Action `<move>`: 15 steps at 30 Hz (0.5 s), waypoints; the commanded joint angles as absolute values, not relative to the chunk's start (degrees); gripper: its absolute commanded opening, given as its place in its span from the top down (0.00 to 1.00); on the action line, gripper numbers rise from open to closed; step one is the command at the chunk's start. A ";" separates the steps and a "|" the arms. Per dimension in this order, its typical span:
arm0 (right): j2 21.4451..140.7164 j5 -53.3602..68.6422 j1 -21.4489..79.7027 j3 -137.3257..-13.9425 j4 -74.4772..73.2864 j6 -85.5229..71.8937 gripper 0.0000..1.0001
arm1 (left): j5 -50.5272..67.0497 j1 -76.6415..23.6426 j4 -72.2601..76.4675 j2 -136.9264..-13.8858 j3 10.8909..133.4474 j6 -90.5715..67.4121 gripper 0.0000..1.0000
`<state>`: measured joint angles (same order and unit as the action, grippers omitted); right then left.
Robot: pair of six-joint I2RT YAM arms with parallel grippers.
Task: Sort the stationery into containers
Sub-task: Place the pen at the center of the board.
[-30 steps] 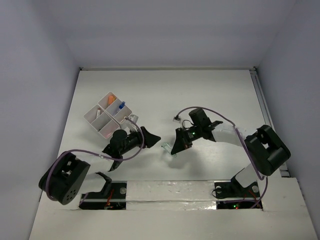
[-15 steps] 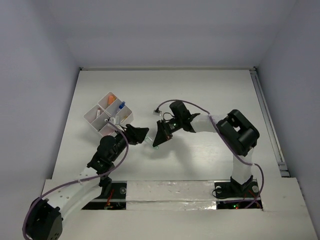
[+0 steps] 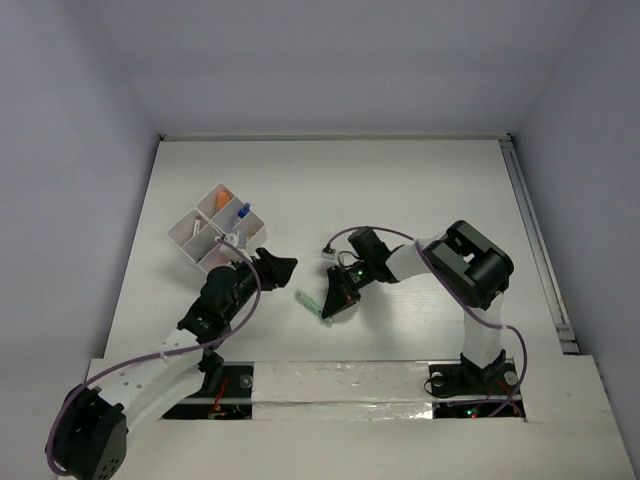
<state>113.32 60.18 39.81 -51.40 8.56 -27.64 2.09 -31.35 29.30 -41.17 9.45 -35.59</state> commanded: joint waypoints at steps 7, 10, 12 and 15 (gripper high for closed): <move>106.27 52.30 39.55 -42.98 5.81 -25.75 1.00 | 2.46 -30.94 32.61 -42.63 12.04 -34.37 0.44; 104.59 49.41 39.55 -43.41 1.09 -24.26 1.00 | 3.60 -30.94 33.05 -44.03 12.13 -34.19 0.44; 103.71 46.15 38.94 -45.51 -2.70 -22.16 1.00 | 5.18 -30.94 33.22 -45.43 12.13 -34.19 0.44; 102.84 40.27 38.94 -48.59 -8.95 -19.61 0.84 | 6.15 -30.94 33.22 -46.49 11.17 -34.10 0.44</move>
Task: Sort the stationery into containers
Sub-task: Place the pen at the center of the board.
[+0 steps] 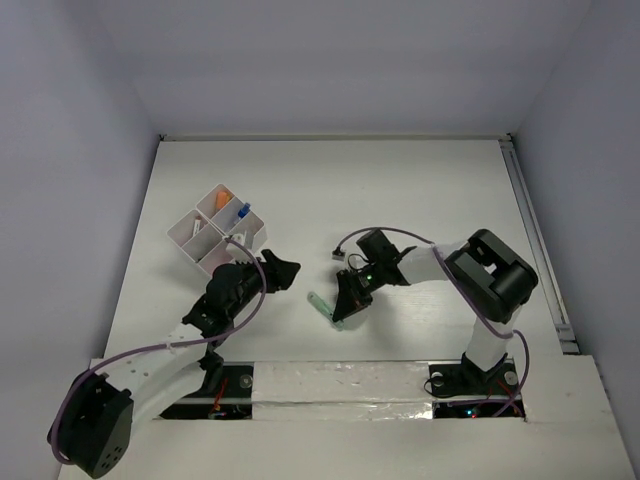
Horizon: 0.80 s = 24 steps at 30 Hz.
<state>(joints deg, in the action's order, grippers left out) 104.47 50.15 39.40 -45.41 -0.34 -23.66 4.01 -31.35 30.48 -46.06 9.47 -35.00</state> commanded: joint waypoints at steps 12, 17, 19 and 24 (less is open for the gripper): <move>96.33 24.88 38.41 -58.18 -22.06 -13.89 0.35 | 6.86 -30.94 32.96 -46.76 9.49 -34.54 0.44; 96.85 19.54 40.95 -60.20 -23.81 -11.17 0.30 | 6.77 -30.94 32.26 -46.93 9.67 -34.63 0.44; 98.17 16.62 42.01 -61.43 -24.52 -10.20 0.29 | 7.03 -30.94 31.64 -46.93 9.84 -34.72 0.44; 100.02 16.97 44.82 -62.40 -23.47 -6.86 0.28 | 7.29 -30.94 29.80 -46.06 9.84 -35.33 0.44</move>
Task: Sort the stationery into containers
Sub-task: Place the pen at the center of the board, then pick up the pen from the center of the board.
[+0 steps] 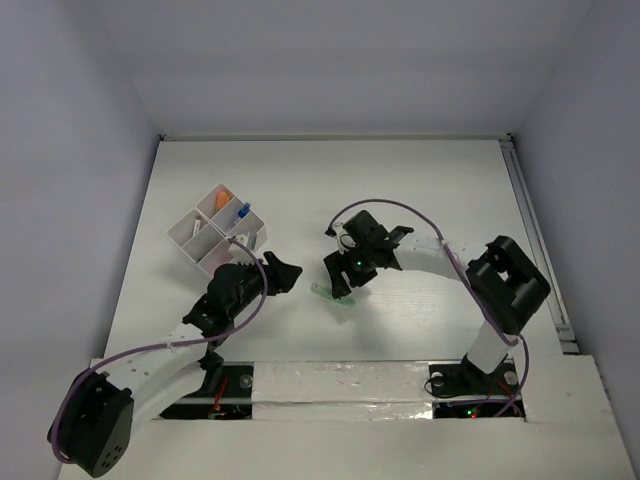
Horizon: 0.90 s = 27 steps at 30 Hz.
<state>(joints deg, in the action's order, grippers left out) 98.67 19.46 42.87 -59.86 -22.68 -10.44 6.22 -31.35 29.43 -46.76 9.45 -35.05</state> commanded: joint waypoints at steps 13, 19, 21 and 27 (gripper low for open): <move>105.29 5.90 52.73 -64.86 -23.55 -0.70 0.39 | 9.05 -30.94 27.78 -45.79 9.67 -38.22 0.43; 105.21 4.13 52.73 -64.78 -23.56 -0.70 0.66 | 9.23 -30.94 27.51 -47.72 9.40 -40.51 0.43; 105.21 3.69 52.73 -64.78 -23.38 -0.70 0.66 | 9.40 -30.94 27.60 -47.64 9.32 -41.13 0.43; 104.42 3.08 52.73 -64.43 -22.67 -0.70 0.78 | 10.37 -30.94 27.60 -47.02 9.05 -42.36 0.43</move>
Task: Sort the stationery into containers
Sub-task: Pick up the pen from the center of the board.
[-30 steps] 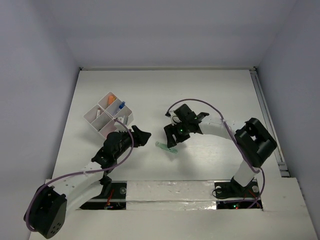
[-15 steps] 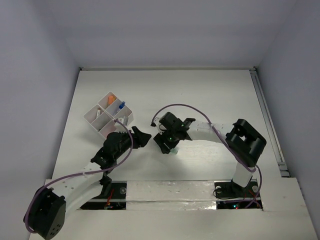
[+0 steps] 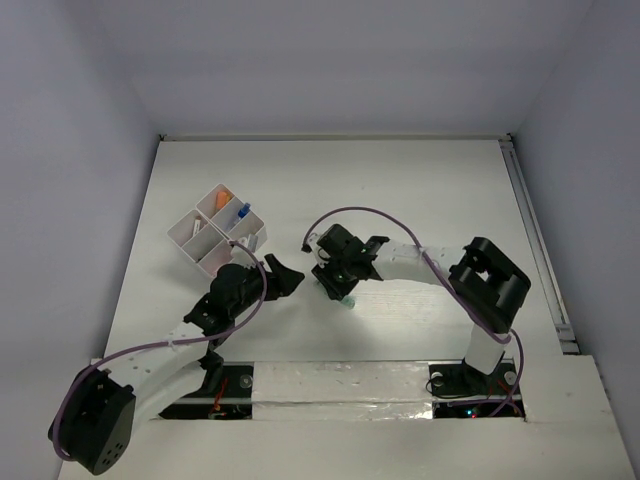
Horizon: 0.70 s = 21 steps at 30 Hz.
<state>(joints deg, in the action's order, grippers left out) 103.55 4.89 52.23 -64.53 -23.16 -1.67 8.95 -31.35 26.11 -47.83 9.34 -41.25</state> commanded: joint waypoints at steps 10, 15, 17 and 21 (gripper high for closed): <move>95.10 10.55 53.34 -65.56 -24.87 3.95 0.84 | 16.87 -28.92 29.35 -48.07 10.19 -45.00 0.44; 93.78 11.24 53.35 -65.83 -25.05 4.57 0.85 | 23.28 -26.37 32.86 -52.11 10.72 -46.75 0.46; 92.64 12.13 53.96 -65.48 -24.52 4.57 0.85 | 25.74 -24.97 34.71 -53.34 10.37 -47.63 0.46; 91.06 13.79 54.49 -65.13 -23.64 4.66 0.85 | 28.65 -24.43 39.62 -56.94 10.72 -49.13 0.48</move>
